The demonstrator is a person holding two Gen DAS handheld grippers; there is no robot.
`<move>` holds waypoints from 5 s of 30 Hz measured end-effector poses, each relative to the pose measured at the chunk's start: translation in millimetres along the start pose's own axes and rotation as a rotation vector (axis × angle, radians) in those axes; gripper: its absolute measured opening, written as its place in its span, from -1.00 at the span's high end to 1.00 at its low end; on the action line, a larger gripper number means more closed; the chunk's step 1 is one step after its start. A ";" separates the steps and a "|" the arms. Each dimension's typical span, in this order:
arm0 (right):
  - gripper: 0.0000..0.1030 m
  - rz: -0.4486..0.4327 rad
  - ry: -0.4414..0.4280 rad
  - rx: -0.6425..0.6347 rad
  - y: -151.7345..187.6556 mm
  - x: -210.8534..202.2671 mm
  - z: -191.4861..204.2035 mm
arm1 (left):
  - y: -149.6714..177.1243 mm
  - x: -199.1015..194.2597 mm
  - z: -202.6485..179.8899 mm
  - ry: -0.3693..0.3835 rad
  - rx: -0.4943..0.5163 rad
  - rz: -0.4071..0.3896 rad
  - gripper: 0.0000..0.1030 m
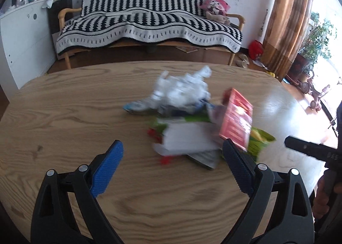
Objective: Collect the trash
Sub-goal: 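Move both tools back to the table and grasp the yellow-green snack bag with the right gripper, then carry the snack bag and white tissue over the bin while the left gripper opens to drop the tissue, then open the right gripper to drop the snack bag into the bin, then grasp the red cigarette box with the right gripper while the left gripper grasps the white paper packet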
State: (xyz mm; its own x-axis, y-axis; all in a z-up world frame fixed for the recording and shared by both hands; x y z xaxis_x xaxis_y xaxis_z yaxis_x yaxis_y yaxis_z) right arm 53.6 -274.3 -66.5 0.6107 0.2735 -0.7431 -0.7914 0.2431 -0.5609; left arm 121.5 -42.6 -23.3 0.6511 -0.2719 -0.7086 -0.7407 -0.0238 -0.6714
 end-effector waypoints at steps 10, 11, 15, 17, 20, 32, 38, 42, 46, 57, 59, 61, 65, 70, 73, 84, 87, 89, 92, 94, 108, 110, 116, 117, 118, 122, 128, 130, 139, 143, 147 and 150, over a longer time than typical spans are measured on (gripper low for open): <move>-0.39 0.058 -0.116 0.103 -4.2 45.6 -4.7 | -48.4 43.0 -1.7 0.009 0.049 -0.051 -0.79; -0.37 0.063 -0.121 0.107 -4.3 47.0 -3.5 | -53.6 51.1 -3.2 0.009 0.051 -0.051 -0.80; -0.20 0.071 -0.139 0.100 -5.1 51.8 2.6 | -64.8 76.9 -8.0 0.010 0.043 -0.030 -0.79; -0.05 0.082 -0.157 0.099 -6.6 56.1 5.8 | -66.7 85.3 -7.9 0.049 0.019 -0.003 -0.75; 0.12 0.088 -0.160 0.081 -6.3 55.9 10.5 | -63.8 89.7 -9.7 0.064 0.013 0.030 0.10; 0.35 -0.064 -0.095 -0.032 -5.1 -23.2 15.0 | -61.5 25.1 -3.3 0.043 -0.035 -0.050 0.80; 0.36 -0.145 0.001 -0.045 4.6 -79.1 -14.8 | -55.3 -9.2 -30.6 0.061 -0.025 -0.084 0.81; 0.36 -0.182 0.080 -0.025 19.6 -117.6 -52.7 | -43.5 -31.9 -81.4 0.112 0.027 -0.109 0.81; 0.36 -0.215 0.181 0.024 42.7 -163.5 -105.6 | -19.8 -45.1 -145.4 0.206 0.085 -0.096 0.81; 0.36 -0.248 0.462 0.220 141.3 -267.5 -246.9 | 120.6 -46.4 -363.1 0.498 0.391 0.071 0.81; 0.36 -0.247 0.506 0.270 163.7 -285.8 -272.6 | 148.5 -45.2 -394.4 0.549 0.430 0.107 0.81; 0.36 -0.249 0.539 0.316 185.9 -302.7 -296.3 | 179.8 -39.9 -428.1 0.599 0.461 0.158 0.81; 0.36 -0.227 0.595 0.406 224.8 -321.6 -336.6 | 233.8 -26.3 -475.9 0.666 0.522 0.250 0.81; 0.36 -0.176 0.634 0.483 258.8 -328.5 -372.2 | 291.1 -7.3 -514.3 0.690 0.617 0.329 0.81; 0.36 -0.165 0.632 0.515 270.2 -330.1 -386.1 | 312.9 4.9 -527.2 0.690 0.653 0.360 0.81; 0.36 -0.157 0.628 0.565 261.5 -324.6 -394.4 | 338.3 29.4 -552.0 0.713 0.703 0.416 0.59; 0.36 -0.157 0.624 0.579 264.9 -325.7 -395.9 | 337.6 28.1 -550.4 0.711 0.702 0.395 -0.24; 0.35 -0.151 0.622 0.582 263.4 -322.7 -396.2 | 335.2 25.0 -547.5 0.716 0.696 0.377 -0.31; 0.35 -0.131 0.623 0.578 261.1 -318.4 -395.8 | 332.4 22.8 -548.1 0.720 0.700 0.374 -0.33; 0.35 -0.114 0.621 0.580 261.6 -315.5 -397.3 | 328.1 21.7 -547.0 0.721 0.694 0.371 -0.34; -0.15 -0.070 0.642 0.557 250.1 -303.7 -391.2 | 283.5 -5.9 -520.0 0.731 0.634 0.304 -0.60; -0.16 -0.076 0.640 0.552 243.7 -303.1 -384.9 | 270.7 -10.7 -508.7 0.717 0.625 0.278 -0.67; -0.23 -0.107 0.601 0.458 199.4 -285.2 -340.9 | 217.8 -23.1 -456.7 0.641 0.575 0.181 -0.77; -0.26 -0.113 0.593 0.443 192.5 -281.9 -333.8 | 208.0 -23.8 -446.9 0.625 0.560 0.170 -0.78; -0.27 -0.123 0.572 0.413 178.6 -274.2 -318.8 | 197.1 -23.6 -434.4 0.604 0.542 0.158 -0.78; -0.27 -0.135 0.494 0.309 134.6 -240.9 -266.1 | 150.8 -21.9 -372.1 0.495 0.447 0.114 -0.78; -0.27 -0.103 0.359 0.157 74.3 -171.3 -174.1 | 85.4 -22.0 -261.2 0.323 0.306 0.035 -0.78; -0.27 -0.089 0.311 0.111 56.4 -145.8 -140.0 | 66.6 -22.8 -218.7 0.261 0.251 0.015 -0.78; -0.29 0.005 0.140 -0.016 18.8 -48.6 -10.0 | 14.1 -16.3 -49.9 0.016 0.096 -0.029 -0.81; -0.34 0.064 0.103 -0.035 15.2 -9.8 25.2 | 5.5 -18.0 7.7 -0.036 0.017 -0.023 -0.81; -0.37 0.107 0.111 -0.055 13.9 23.6 50.8 | -2.1 -15.5 46.6 -0.062 -0.010 -0.034 -0.81; -0.41 0.128 0.136 -0.077 15.1 42.0 64.1 | -1.6 -13.3 56.7 -0.065 0.006 -0.031 -0.81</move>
State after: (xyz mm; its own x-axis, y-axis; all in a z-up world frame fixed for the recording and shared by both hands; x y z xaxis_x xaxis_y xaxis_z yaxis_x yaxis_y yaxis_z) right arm 69.0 -199.4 -82.8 0.5000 0.1679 -0.8496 -0.8651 0.1411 -0.4813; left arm 123.4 15.6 -25.1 0.6834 -0.2084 -0.6996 -0.7189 -0.0257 -0.6946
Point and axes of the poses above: each gripper's, at about its wrist camera, not at the fingertips, and x roughly the way its jaws point, z to its left, y to its underside, the point moved 2 cm from there along x, roughly the way its jaws point, and after that the axes turned 8 degrees about -x, right-handed, at the moved point
